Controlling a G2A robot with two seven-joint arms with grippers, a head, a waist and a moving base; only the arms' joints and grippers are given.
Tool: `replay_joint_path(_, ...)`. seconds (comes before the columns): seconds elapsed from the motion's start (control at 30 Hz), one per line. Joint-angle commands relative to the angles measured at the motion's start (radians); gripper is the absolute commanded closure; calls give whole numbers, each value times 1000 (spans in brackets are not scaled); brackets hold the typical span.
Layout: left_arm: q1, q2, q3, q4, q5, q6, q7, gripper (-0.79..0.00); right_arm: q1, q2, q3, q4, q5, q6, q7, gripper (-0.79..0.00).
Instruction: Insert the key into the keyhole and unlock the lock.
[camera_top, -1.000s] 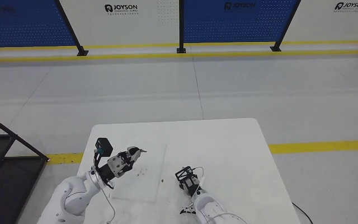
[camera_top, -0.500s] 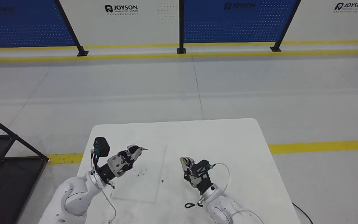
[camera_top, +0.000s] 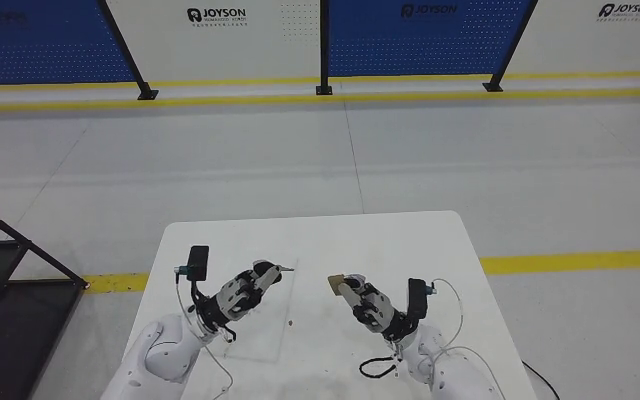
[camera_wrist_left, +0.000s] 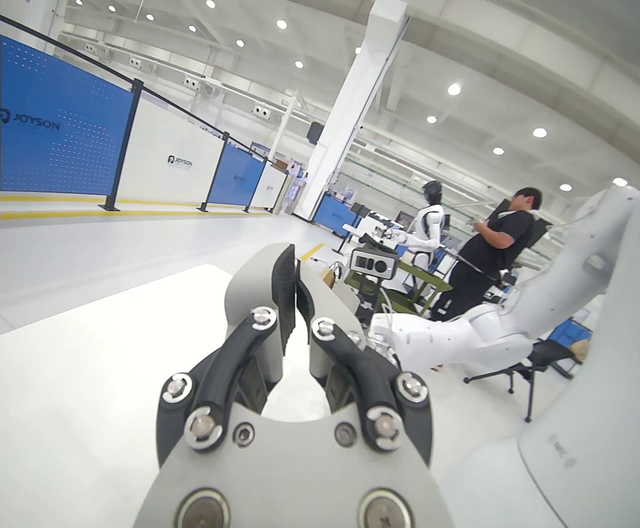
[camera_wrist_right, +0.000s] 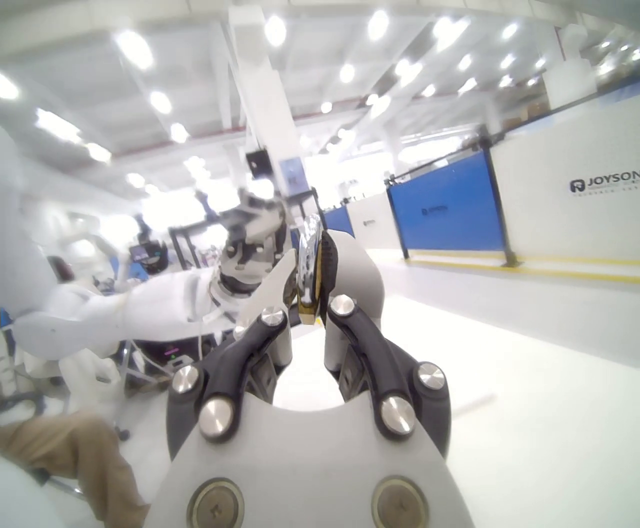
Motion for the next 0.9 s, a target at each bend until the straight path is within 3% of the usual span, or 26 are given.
replay_joint_path(0.0, -7, -1, 25, 11, -5, 0, -5, 0, 15, -1, -7, 9, 11, -19, 10, 0)
replay_joint_path(0.47, -7, -1, 25, 11, -5, 0, -5, 0, 12, -2, -9, 3, 24, -15, 13, 0)
replay_joint_path(0.67, -14, -11, 74, 11, -97, 0, 78, 0, 24, -30, -60, -30, 338, -54, 46, 0)
replay_joint_path(0.87, -41, -23, 168, 34, -130, 0, 203, 0, 82, -48, -153, 18, 509, -54, 46, 0)
